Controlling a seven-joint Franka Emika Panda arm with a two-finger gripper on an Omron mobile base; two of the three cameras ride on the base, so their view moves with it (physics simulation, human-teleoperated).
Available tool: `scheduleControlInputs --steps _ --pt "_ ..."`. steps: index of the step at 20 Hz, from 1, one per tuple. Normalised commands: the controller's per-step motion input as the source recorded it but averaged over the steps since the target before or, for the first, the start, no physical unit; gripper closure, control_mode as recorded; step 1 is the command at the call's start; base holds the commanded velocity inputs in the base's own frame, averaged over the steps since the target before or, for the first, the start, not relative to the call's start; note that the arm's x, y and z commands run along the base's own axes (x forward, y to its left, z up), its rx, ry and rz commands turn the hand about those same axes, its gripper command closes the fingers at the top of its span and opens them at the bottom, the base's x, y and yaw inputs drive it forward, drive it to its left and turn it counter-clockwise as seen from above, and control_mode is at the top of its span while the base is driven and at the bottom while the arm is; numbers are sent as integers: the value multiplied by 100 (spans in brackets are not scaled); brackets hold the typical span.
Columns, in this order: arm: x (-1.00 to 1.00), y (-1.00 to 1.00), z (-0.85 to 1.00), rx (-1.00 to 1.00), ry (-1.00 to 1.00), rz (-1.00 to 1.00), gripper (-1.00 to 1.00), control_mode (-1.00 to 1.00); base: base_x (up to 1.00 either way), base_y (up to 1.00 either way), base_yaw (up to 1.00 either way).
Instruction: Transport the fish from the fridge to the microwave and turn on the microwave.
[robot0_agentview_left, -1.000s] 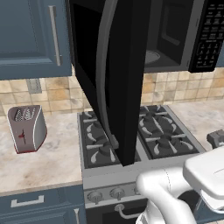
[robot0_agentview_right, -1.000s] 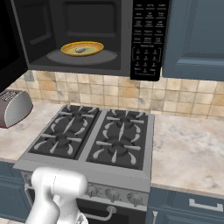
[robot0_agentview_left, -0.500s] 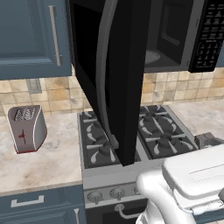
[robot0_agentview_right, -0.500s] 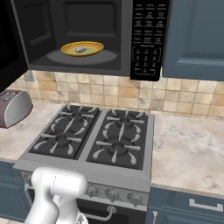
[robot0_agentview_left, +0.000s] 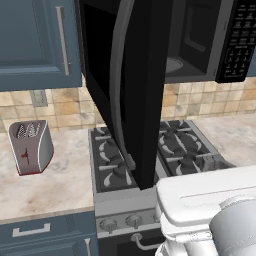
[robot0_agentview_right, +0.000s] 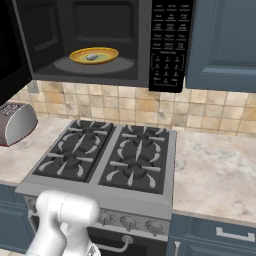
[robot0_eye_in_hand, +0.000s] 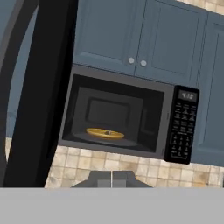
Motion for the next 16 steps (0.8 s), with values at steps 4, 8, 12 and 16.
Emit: scheduleControlInputs --steps 4,8,12,16 --pt "-1 29 0 0 0 -9 100 -100 0 0 0" --pt "0 29 -1 0 0 -9 100 -100 0 0 0" --pt "0 37 -7 -1 0 -8 100 -100 0 0 0" --pt "0 39 -10 0 0 -6 100 -100 0 0 0"
